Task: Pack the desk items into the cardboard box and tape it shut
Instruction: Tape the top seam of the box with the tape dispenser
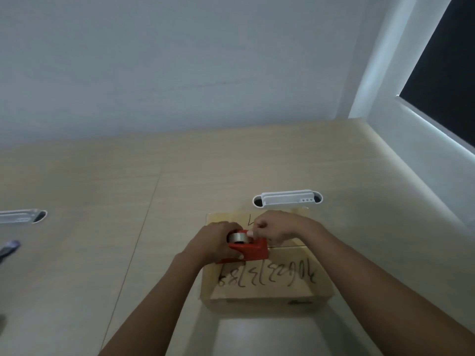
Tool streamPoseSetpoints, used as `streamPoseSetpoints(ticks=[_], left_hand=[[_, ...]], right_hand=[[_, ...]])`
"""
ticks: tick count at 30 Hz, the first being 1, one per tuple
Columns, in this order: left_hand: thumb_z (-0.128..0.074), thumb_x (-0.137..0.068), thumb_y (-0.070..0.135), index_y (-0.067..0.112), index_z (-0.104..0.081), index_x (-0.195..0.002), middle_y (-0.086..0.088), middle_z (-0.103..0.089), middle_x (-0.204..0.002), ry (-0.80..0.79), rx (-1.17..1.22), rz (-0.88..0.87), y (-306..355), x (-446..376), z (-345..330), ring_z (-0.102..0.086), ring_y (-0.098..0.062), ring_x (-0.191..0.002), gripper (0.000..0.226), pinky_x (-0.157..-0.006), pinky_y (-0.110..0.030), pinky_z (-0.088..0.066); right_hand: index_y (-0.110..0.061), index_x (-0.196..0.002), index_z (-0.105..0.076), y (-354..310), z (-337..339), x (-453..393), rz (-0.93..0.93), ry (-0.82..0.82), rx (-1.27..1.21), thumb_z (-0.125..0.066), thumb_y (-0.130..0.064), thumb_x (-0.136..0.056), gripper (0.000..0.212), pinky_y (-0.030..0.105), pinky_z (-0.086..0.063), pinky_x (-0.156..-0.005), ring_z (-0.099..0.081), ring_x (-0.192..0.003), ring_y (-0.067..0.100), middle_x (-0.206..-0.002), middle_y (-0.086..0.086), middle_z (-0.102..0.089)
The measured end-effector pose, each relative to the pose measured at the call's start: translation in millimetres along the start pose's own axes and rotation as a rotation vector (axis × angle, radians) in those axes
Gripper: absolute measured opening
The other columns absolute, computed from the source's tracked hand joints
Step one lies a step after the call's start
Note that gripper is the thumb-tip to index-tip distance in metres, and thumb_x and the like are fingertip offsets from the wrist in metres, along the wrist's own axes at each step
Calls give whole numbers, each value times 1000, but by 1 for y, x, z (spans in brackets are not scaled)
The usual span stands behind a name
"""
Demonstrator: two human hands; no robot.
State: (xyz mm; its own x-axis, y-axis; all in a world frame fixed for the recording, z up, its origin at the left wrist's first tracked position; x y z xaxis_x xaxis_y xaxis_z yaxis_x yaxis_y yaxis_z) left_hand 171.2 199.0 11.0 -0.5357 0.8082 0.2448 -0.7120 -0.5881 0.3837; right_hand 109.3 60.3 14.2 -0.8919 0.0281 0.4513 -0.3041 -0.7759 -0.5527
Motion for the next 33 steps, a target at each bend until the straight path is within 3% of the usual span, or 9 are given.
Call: streamPoseSetpoints(ticks=[3, 6, 10, 14, 17, 20, 24, 28, 33], left_hand=[[-81, -67, 51, 32, -58, -118, 8, -67, -111, 9, -8, 49, -3, 0, 0, -61, -14, -95, 59, -81, -32, -54], [-81, -66, 54, 31, -57, -113, 7, -67, -107, 16, -18, 61, -4, 0, -2, -62, -15, -92, 57, -79, -33, -55], [-80, -66, 54, 32, -57, -109, 9, -65, -104, 21, -11, 42, -7, -4, -3, -61, -15, -90, 54, -78, -33, -54], [-79, -66, 56, 35, -55, -111, 11, -64, -106, 12, -26, 14, -10, -7, -7, -60, -13, -92, 56, -81, -33, -55], [-78, -68, 55, 35, -56, -115, 10, -65, -109, 14, -47, -23, -10, -9, -6, -60, -13, -93, 56, -81, -33, -54], [-78, -70, 53, 34, -57, -118, 10, -65, -111, -1, -45, -30, -11, -6, -2, -59, -12, -95, 56, -81, -30, -53], [-76, -69, 55, 37, -58, -118, 13, -63, -107, 11, -131, 5, -26, 9, 28, -59, -10, -97, 56, -83, -32, -54], [-65, -68, 70, 41, -57, -110, 17, -61, -100, -31, -348, 28, -46, 31, 71, -58, -6, -90, 52, -79, -31, -55], [-65, -69, 57, 42, -58, -109, 17, -59, -95, -82, -513, 66, -69, 44, 90, -57, -5, -86, 43, -75, -31, -55]], right_hand=[[-17, -77, -64, -5, 2, -1, -26, -98, -35, -61, -51, -93, 37, 23, -50, -54, -61, -58, 16, -76, 3, -59], [-20, -66, -55, -4, 0, -5, -45, -82, -35, -61, -47, -94, 40, 30, -56, -62, -59, -64, 19, -68, 0, -53], [-16, -65, -49, -8, 9, 0, -39, 36, -64, -53, -46, -99, 45, 33, -46, -68, -53, -69, 23, -68, 4, -49], [-13, -67, -50, -7, 17, 11, -44, 40, -149, -52, -49, -98, 48, 44, -58, -82, -69, -72, 31, -76, 10, -61], [-5, -75, -55, 4, 21, 22, -39, 42, -136, -56, -45, -98, 46, 51, -59, -85, -74, -84, 33, -91, 14, -74], [-11, -73, -50, 29, 37, 46, -59, 89, -240, -57, -33, -100, 36, 46, -61, -82, -75, -88, 22, -93, 8, -71], [-9, -76, -54, 80, 60, 85, -158, 150, -309, -56, -25, -101, 29, 44, -63, -77, -75, -85, 25, -94, 15, -70], [-5, -81, -56, 101, 49, 95, -228, 130, -340, -55, -24, -101, 28, 38, -63, -67, -74, -80, 27, -91, 17, -70], [-7, -80, -56, 118, 26, 77, -290, 94, -313, -55, -27, -101, 29, 31, -60, -58, -74, -75, 27, -82, 13, -70]])
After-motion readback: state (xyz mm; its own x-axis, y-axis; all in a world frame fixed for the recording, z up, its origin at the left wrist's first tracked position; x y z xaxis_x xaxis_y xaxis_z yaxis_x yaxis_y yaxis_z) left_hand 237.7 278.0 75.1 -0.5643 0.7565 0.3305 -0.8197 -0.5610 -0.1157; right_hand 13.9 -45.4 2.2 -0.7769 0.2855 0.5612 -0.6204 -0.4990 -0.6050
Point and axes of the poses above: each hand's wrist, its own x-axis away from the middle knuckle, its own z-axis out of the back of the hand, y = z × x, the point moved 7 cm from there along -x, towards the middle knuckle
